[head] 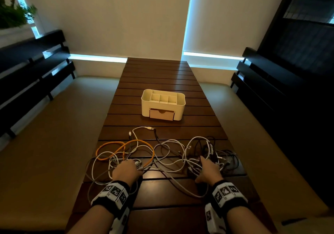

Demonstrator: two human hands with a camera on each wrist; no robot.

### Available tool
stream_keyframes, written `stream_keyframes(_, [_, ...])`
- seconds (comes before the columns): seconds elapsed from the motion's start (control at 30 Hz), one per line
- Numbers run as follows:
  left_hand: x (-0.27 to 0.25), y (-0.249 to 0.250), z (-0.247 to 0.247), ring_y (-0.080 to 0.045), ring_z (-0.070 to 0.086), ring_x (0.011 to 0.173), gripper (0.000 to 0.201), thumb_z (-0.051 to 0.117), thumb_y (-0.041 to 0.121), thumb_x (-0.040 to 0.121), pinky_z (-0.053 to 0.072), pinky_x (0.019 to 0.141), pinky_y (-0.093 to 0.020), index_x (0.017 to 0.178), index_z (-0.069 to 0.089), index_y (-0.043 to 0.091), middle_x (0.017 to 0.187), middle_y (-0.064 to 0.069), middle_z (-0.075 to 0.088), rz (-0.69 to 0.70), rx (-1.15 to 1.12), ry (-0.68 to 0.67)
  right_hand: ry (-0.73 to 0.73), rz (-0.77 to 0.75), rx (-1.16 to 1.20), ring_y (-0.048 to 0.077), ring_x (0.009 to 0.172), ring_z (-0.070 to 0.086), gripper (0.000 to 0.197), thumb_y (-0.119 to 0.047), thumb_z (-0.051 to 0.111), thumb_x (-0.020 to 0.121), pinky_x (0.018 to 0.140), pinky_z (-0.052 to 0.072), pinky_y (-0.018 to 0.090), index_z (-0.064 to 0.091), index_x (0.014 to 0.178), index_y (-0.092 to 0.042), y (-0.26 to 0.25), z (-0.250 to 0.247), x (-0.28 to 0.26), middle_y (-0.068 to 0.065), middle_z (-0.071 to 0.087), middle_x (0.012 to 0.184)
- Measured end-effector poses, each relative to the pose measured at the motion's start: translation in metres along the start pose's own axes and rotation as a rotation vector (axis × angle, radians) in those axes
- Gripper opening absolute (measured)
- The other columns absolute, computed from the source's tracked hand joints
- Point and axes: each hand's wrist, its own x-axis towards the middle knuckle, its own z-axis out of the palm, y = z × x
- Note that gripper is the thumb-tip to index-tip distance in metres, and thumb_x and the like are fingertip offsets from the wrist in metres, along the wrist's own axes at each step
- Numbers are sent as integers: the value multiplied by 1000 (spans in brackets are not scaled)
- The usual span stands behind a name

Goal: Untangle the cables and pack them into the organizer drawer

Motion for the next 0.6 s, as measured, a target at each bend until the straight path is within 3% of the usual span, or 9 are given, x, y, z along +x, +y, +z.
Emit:
stream_keyframes(0.07, [-3,0,-1,-22,62,96,30,60,44,85,48,74,-30,91,57,15,99,-5,63,-5,-3,-1,55,-25,158,27,116,54,51,-16,78,71,91,47,34,56,117,-16,10,-2,-1,7,60,119])
stream_keyframes(0.1, [-4,1,-1,-22,62,95,27,60,42,86,47,73,-30,87,55,16,96,-4,61,-4,-11,4,66,-35,319,26,107,58,31,-11,76,73,81,48,32,60,98,-18,14,-10,-5,6,63,102])
stream_keyframes(0.13, [-5,1,-1,-22,62,95,25,59,41,86,46,72,-29,84,52,17,93,-3,60,-3,-18,9,73,-58,509,26,97,62,24,-4,73,76,73,48,29,59,88,-18,15,-21,-11,4,62,91])
stream_keyframes(0.2, [-7,1,-2,-21,62,94,25,59,40,86,46,72,-29,82,50,17,87,-1,56,4,-19,13,121,-142,833,14,70,67,23,9,66,78,54,48,22,60,90,-10,12,-49,-23,5,62,79])
stream_keyframes(0.27, [-7,1,-2,-21,62,93,25,59,40,86,46,71,-28,82,49,17,86,0,54,14,-31,12,187,-199,978,4,49,61,28,15,62,77,41,42,16,60,92,-8,7,-80,-35,2,63,70])
stream_keyframes(0.4, [-6,1,-2,-22,62,97,24,58,40,87,46,72,-29,87,51,16,88,-1,55,37,-41,11,217,-370,1221,13,51,57,39,22,58,73,37,34,16,61,97,-8,-2,-130,-49,0,68,63])
stream_keyframes(0.47, [-7,1,-2,-23,61,100,28,58,41,87,47,77,-31,94,56,15,98,-4,61,32,-35,10,194,-453,1359,12,53,60,40,22,57,70,37,36,15,58,97,-7,-8,-147,-56,1,68,66])
stream_keyframes(0.53, [-6,-2,-4,-24,61,99,29,58,42,87,47,75,-31,94,57,14,103,-6,63,25,-48,18,167,-503,1478,13,54,58,48,7,76,56,38,37,16,56,97,-7,-11,-161,-62,4,64,69])
stream_keyframes(0.6, [-2,-7,-4,-24,62,97,29,57,43,88,43,70,-29,86,53,15,99,-6,63,7,-74,20,162,-551,1610,11,53,58,65,-10,91,35,38,37,17,53,87,-10,-9,-171,-66,3,63,65])
